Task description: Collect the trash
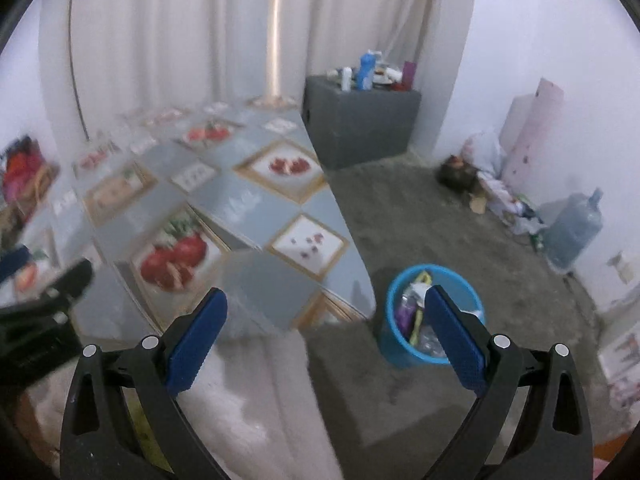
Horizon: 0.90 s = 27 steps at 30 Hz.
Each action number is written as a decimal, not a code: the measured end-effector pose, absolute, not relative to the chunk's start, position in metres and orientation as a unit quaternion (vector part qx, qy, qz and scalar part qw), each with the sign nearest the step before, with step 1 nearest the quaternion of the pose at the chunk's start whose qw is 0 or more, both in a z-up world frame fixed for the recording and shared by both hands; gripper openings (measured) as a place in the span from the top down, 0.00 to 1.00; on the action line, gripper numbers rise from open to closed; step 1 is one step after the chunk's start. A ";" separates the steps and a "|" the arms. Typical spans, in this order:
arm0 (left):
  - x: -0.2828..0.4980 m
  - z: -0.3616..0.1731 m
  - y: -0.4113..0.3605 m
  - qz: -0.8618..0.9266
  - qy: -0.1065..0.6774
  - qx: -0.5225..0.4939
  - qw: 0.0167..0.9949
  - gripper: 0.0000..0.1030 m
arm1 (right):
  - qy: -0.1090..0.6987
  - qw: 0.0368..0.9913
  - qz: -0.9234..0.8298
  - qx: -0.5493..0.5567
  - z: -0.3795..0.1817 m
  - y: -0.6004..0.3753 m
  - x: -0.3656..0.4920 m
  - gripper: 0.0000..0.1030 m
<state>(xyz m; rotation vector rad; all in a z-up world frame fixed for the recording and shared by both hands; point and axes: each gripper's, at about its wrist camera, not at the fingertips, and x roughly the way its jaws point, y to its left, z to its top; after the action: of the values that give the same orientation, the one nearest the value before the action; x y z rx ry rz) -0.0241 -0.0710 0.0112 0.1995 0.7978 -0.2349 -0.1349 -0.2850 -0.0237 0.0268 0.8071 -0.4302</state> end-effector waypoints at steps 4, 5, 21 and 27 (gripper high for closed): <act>-0.017 0.006 -0.068 -0.097 0.408 0.095 0.903 0.05 | 0.405 0.885 -0.231 0.021 -0.032 -0.291 -0.139 0.08; -0.015 0.004 -0.066 -0.092 0.413 0.095 0.901 0.05 | 0.408 0.881 -0.239 0.021 -0.033 -0.294 -0.140 0.08; -0.013 0.000 -0.067 -0.087 0.427 0.106 0.894 0.05 | 0.411 0.875 -0.255 0.024 -0.034 -0.301 -0.146 0.08; -0.012 -0.001 -0.067 -0.085 0.427 0.106 0.894 0.05 | 0.413 0.875 -0.253 0.025 -0.034 -0.300 -0.145 0.08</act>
<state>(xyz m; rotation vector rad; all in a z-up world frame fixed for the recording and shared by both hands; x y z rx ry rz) -0.0121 -0.0673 -0.0009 0.2190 0.8863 -0.1769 -0.1451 -0.3003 -0.0343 0.0527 0.8613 -0.5289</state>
